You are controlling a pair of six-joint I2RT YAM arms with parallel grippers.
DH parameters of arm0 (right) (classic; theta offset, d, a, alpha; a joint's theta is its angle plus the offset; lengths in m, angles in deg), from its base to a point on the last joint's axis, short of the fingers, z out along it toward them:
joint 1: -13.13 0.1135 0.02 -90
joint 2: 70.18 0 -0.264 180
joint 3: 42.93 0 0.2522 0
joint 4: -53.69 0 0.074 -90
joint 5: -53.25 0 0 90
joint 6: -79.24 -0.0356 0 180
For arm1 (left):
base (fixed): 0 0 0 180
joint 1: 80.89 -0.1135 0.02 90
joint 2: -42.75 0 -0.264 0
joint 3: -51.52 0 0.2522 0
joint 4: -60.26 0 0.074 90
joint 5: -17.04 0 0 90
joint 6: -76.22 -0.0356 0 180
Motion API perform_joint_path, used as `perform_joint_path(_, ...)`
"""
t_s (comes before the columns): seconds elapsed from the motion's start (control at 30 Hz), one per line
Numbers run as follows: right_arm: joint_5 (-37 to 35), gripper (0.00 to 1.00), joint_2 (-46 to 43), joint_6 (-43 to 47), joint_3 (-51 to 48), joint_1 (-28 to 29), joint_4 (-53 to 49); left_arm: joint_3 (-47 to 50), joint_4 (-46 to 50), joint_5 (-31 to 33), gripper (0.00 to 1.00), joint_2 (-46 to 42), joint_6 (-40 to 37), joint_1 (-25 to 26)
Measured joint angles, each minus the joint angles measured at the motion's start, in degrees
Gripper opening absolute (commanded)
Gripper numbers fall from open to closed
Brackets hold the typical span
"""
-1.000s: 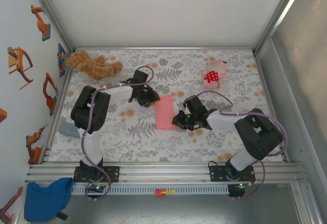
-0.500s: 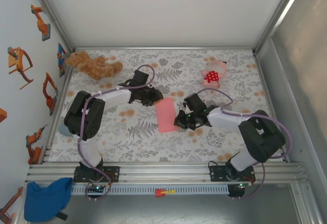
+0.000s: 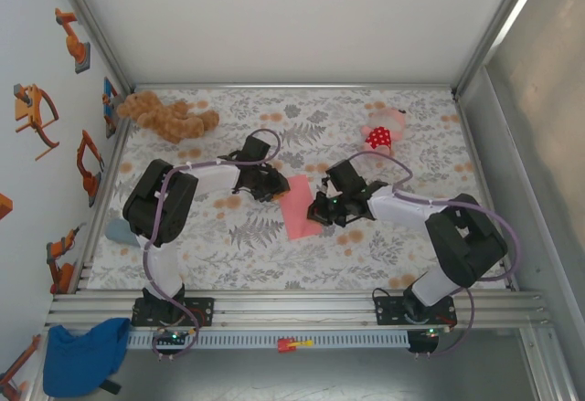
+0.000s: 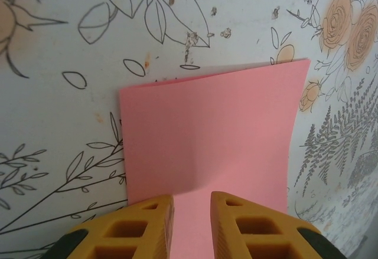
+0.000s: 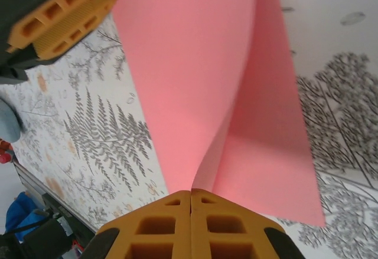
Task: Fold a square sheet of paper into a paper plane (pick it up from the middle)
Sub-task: Fold the triangle a second time at the center of the table.
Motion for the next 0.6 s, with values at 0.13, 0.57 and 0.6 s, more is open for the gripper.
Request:
perform_joint_path(0.13,1.4,0.0,2.7,0.2,1.9,0.0,1.2,0.0,0.0,0.0,0.24,0.0,0.0,0.0)
perform_joint_path(0.57,2.5,0.0,10.4,-1.7,4.3,1.3,8.9,0.1,-0.1,0.0,0.24,0.0,0.0,0.0)
perform_joint_path(0.6,2.5,0.0,10.7,-1.9,4.3,1.4,9.2,0.1,-0.1,0.0,0.24,0.0,0.0,0.0)
